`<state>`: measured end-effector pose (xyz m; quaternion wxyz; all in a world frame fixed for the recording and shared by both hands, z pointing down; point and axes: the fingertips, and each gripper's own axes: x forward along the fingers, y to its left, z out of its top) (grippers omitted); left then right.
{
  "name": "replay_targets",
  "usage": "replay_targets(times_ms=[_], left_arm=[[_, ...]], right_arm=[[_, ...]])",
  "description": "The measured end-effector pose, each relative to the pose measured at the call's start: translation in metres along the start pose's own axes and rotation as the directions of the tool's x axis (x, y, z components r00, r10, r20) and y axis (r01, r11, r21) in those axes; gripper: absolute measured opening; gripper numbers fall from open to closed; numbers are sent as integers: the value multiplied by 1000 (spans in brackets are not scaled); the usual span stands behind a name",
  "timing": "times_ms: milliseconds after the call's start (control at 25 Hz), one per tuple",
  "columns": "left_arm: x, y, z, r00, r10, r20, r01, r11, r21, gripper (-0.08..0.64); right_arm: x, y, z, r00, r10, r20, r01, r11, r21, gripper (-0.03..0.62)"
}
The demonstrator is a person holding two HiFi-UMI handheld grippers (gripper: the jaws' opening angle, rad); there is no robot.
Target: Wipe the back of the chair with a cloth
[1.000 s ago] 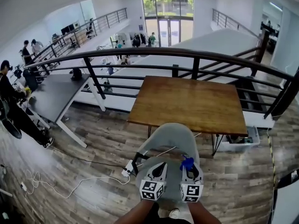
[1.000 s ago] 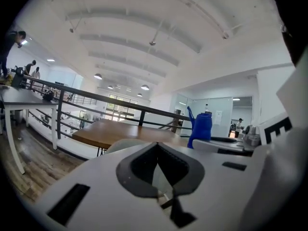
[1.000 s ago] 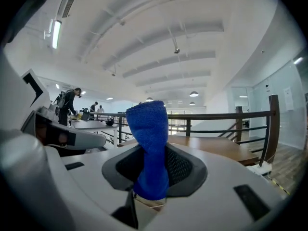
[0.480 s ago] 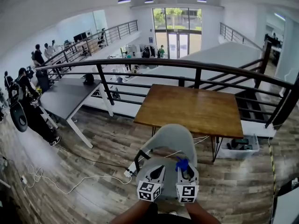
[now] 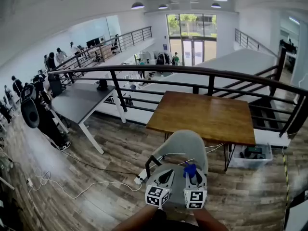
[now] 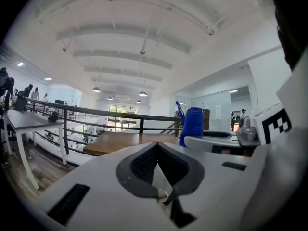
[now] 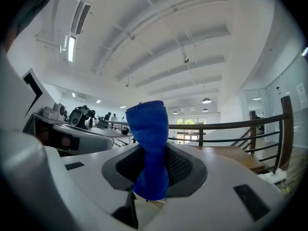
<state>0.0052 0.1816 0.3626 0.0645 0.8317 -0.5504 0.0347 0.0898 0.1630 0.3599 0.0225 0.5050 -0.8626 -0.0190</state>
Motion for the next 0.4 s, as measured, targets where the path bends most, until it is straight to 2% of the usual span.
replay_targets(times_ms=[240, 400], left_arm=[[-9, 16, 3, 999, 41, 12, -41, 999, -7, -2], [-5, 15, 3, 999, 44, 8, -44, 999, 8, -2]], right_arm=[[-4, 0, -2, 1000, 6, -6, -5, 1000, 14, 117], [-4, -6, -5, 1000, -5, 5, 5, 1000, 16, 117]])
